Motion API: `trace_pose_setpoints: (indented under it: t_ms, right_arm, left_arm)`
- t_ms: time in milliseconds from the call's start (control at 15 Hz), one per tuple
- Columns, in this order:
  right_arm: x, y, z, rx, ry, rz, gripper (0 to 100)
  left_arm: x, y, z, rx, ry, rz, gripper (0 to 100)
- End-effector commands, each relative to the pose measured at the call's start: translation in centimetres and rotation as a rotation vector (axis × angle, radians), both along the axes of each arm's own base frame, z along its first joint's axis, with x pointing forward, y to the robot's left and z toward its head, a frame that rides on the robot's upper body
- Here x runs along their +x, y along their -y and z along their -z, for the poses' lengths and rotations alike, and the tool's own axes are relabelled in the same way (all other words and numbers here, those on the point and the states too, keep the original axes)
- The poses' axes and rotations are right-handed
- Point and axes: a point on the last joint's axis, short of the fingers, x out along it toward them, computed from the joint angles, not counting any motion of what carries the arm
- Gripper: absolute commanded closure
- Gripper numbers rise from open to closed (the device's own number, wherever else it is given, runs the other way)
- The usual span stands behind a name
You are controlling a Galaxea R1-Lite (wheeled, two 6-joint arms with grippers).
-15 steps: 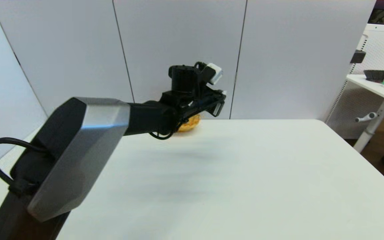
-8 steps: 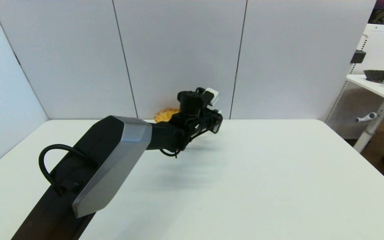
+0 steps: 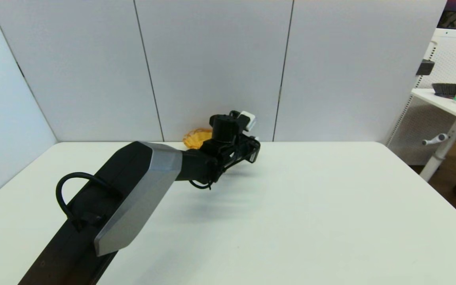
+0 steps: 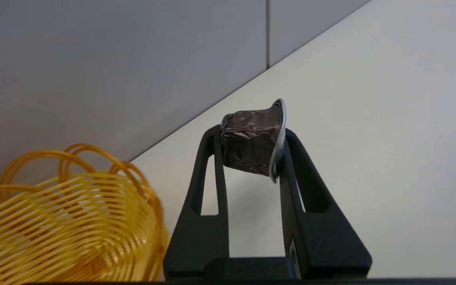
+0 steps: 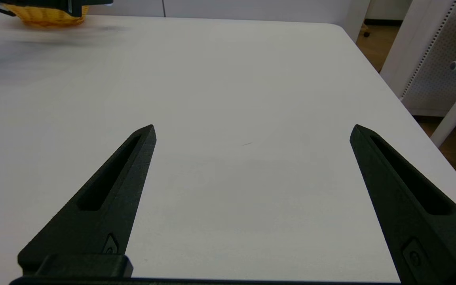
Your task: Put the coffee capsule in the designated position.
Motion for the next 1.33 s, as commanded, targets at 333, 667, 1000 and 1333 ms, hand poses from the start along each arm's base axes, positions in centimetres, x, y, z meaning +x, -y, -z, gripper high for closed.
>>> trace_pose_setpoints:
  t_ms: [333, 667, 1000, 1333]
  right_arm:
    - [0.0, 0.0, 0.0, -0.001, -0.001, 0.0, 0]
    - [0.0, 0.0, 0.0, -0.001, -0.001, 0.0, 0]
    - [0.0, 0.0, 0.0, -0.001, -0.001, 0.0, 0]
    - [0.0, 0.0, 0.0, 0.001, -0.001, 0.0, 0]
  left_arm:
    - [0.3, -0.5, -0.1, -0.027, -0.007, -0.017, 0]
    - [-0.5, -2.0, -6.2, -0.07, 0.058, -0.035, 0]
    - [-5.0, -5.8, -17.2, -0.099, 0.116, -0.07, 0]
    - [-15.8, -14.0, -29.3, -0.063, 0.143, -0.245, 0]
